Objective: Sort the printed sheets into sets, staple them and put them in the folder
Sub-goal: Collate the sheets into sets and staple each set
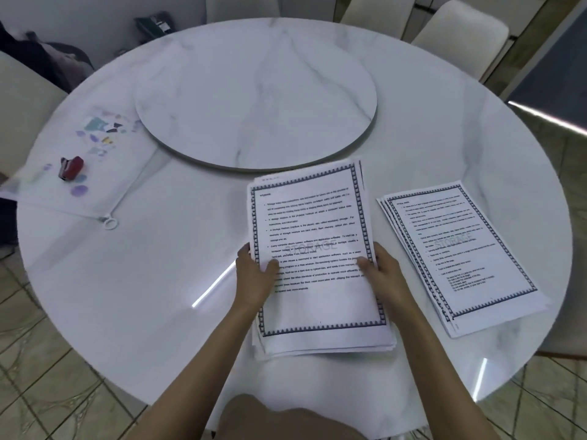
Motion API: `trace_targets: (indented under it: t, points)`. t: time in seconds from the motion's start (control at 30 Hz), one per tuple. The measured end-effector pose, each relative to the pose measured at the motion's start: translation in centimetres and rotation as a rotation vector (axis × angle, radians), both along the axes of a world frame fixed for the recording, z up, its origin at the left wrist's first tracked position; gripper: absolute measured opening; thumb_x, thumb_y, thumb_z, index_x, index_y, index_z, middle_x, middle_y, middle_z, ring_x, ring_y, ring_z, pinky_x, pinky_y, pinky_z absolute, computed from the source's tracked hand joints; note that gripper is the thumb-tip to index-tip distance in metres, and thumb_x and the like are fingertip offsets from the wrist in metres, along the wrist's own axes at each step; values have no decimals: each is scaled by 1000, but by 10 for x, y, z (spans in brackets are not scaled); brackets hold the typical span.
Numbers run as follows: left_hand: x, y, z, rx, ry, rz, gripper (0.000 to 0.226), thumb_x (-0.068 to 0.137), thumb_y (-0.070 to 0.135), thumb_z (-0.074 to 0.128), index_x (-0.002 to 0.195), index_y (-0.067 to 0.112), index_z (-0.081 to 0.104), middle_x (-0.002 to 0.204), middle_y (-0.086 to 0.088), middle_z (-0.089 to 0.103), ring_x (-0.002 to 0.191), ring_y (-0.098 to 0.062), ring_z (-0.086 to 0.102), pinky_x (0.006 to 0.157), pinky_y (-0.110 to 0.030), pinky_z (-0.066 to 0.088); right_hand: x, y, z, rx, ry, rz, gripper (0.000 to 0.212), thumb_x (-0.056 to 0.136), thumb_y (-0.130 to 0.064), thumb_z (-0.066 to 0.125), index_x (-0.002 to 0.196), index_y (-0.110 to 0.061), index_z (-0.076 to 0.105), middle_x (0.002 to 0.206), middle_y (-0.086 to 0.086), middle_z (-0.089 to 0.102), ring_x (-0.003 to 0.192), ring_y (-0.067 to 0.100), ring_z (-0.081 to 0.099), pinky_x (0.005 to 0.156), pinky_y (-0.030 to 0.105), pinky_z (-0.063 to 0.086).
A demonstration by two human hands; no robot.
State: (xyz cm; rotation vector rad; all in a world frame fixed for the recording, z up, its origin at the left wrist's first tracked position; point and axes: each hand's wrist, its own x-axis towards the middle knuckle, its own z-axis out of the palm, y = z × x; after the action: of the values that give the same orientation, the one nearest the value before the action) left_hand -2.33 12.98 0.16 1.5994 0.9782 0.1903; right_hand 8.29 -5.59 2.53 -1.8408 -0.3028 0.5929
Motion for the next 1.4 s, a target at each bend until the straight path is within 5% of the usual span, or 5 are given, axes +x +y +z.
trace_targets:
  t: [0.23,0.43,0.7,0.9,1.4]
  points:
    - [-20,27,21,-109,-177,32,40,91,21,56,127,17,39,103,11,57,98,-11,56,75,-14,42,-2,12,17,102,-22,16,42,90,-30,57,129,-20,49,127,-3,59,117,11,57,101,39,45]
    - [-31,51,43,106,-359,58,9,94,17,51,101,20,45,96,14,57,87,4,58,84,-25,48,-28,54,27,190,-254,-95,25,94,-15,49,107,-36,52,109,-17,60,102,-10,57,91,10,44]
    - [-41,75,83,167,-642,97,23,88,23,57,103,31,42,104,14,58,93,2,60,76,-14,51,-46,96,37,375,-312,-211,29,92,-14,52,96,-42,56,96,-27,64,98,-6,58,86,12,45]
    - [-51,87,79,142,-613,96,17,81,31,56,94,30,46,97,8,61,91,-9,60,84,-32,51,-56,107,34,397,-274,-227,22,91,-15,54,113,-20,54,102,-17,65,99,-4,60,85,15,49]
    - [-48,86,101,203,-664,91,12,92,20,53,97,31,50,96,15,62,87,3,61,75,-13,51,-51,111,64,484,-322,-299,16,94,-13,50,90,-27,56,86,-25,67,85,-7,61,74,11,49]
